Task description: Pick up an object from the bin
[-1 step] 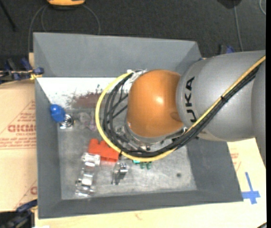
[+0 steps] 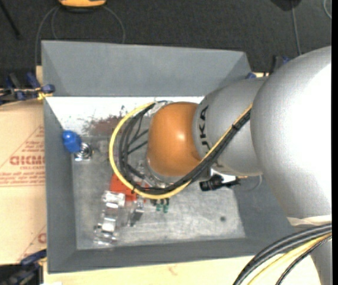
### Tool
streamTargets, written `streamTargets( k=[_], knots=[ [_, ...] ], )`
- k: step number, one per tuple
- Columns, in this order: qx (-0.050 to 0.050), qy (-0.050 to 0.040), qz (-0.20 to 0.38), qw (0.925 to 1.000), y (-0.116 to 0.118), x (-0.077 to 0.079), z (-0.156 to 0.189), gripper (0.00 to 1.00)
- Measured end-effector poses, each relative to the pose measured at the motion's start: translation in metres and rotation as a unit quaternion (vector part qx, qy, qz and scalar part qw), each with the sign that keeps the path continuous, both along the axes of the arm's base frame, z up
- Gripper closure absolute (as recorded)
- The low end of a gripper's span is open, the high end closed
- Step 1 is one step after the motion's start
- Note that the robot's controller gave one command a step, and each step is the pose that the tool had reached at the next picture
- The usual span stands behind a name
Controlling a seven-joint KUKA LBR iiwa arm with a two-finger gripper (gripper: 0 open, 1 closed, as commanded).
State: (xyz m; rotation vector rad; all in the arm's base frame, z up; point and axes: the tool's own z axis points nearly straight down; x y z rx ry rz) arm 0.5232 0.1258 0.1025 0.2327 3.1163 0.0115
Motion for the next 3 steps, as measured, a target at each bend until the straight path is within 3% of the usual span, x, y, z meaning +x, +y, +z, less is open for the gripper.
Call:
streamTargets(
  k=[1, 2, 3],
  knots=[
    [-0.004, -0.0017, 0.146, 0.9893, -0.002, 0.025, -0.021, 0.0],
    [-0.004, -0.0002, 0.143, 0.9898, -0.003, 0.024, -0.022, 1.0],
    [-0.005, 0.0024, 0.141, 0.99, -0.004, 0.023, 0.12, 1.0]
  ],
)
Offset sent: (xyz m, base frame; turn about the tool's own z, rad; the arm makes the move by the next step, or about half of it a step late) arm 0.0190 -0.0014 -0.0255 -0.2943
